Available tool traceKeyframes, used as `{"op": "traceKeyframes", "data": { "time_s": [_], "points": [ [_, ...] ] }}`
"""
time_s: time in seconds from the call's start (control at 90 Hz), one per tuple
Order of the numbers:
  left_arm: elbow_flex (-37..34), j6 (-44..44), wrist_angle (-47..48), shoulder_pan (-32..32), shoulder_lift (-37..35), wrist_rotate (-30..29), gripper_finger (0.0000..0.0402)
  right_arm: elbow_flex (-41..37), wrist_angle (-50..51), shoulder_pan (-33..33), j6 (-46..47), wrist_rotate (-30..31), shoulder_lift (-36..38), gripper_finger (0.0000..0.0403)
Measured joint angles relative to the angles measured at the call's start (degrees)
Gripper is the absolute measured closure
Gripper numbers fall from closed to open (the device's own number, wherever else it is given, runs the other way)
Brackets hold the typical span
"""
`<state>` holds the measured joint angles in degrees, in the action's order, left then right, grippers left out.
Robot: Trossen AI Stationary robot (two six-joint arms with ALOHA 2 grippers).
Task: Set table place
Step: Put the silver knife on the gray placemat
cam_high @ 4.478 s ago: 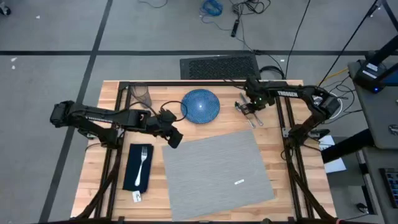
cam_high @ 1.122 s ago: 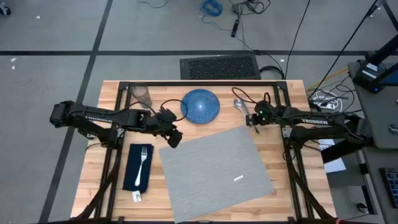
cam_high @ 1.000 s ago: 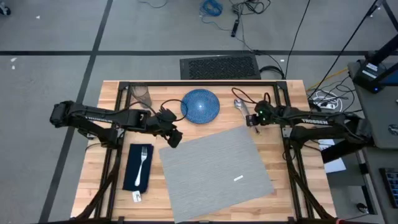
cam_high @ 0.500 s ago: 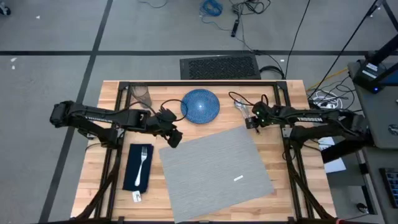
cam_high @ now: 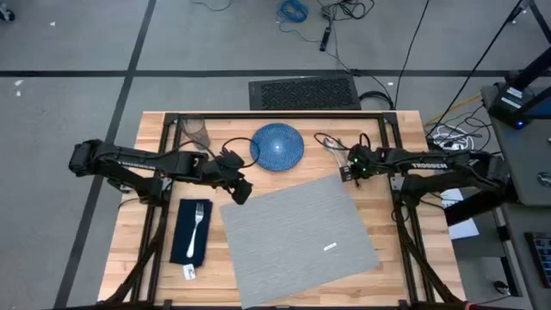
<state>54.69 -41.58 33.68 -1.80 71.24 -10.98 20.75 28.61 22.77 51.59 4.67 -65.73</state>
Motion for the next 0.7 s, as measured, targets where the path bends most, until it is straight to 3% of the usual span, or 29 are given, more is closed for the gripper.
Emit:
{"op": "traceKeyframes", "data": {
  "time_s": [0.233,0.456,0.6,0.7],
  "points": [
    [0.0,0.2,0.0,0.0,0.0,0.0,0.0178,0.1,4.3,-7.1,6.2,-2.2,1.5,0.0391],
    [0.0,0.5,0.1,0.0,0.0,-0.1,0.0178,-0.5,9.2,-13.8,12.1,-9.8,6.6,0.0394],
    [0.0,0.5,0.1,0.0,0.0,-0.3,0.0178,-1.1,1.5,-18.8,14.1,-17.0,11.2,0.0399],
    [0.0,0.5,0.1,0.0,0.0,-0.4,0.0178,-0.7,-0.9,-22.0,18.0,-13.3,14.9,0.0402]
  ]
}}
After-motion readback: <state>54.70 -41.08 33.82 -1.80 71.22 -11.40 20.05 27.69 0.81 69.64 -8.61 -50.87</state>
